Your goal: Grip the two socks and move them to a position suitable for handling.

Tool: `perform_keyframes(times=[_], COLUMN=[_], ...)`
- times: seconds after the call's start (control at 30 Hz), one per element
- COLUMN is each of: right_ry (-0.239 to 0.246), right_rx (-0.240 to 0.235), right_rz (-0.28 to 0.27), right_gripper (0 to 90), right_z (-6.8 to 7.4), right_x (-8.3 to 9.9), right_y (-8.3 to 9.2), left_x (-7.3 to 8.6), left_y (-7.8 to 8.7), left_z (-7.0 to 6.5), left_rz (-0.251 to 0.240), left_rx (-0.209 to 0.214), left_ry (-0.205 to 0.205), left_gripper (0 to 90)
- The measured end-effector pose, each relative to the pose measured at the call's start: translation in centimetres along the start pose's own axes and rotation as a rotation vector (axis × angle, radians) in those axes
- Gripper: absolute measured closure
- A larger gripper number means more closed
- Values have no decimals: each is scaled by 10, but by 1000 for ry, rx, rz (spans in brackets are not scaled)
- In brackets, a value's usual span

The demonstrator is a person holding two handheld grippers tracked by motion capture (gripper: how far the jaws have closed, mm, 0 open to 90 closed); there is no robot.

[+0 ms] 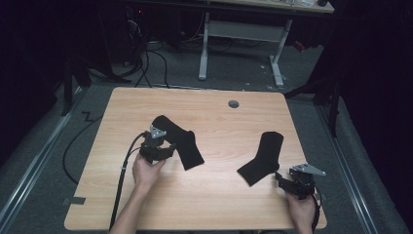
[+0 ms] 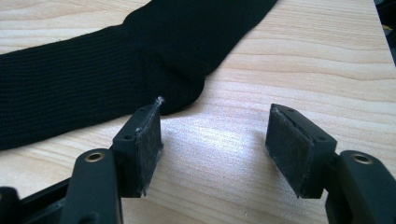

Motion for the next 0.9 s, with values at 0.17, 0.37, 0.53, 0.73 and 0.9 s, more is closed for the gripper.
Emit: perform_keyframes(times=[0.17,0.37,0.53,0.73,0.9], right_ry=[4,3,1,4,1], right_rx=[7,7,7,6,6], right_rz=[0,0,1,0,1], right_gripper=[368,368,366,364,363], right_z=[0,0,0,0,0], right_x=[0,0,0,0,0], right_y=[0,0,0,0,0], left_x=[-6,-10,-16,-13,-13], left_y=[-19,-33,-47,-60,-62], left_z=[-5,-11,-16,-15,-14], left_rz=[23,40,52,89,90], left_rx=[-5,-15,-26,-32,-30], left_ry=[2,-6,-3,9,7], left_gripper=[469,460,458,462,476])
Point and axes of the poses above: each handheld gripper's, and its own axes: y roughly backward along the jaws, x roughly out of its underside, z roughly to its left, the point moved 7 cm from there along -y, roughly forward along the jaws, and after that the axes turned 8 degrees about z, right-handed, at the moved point
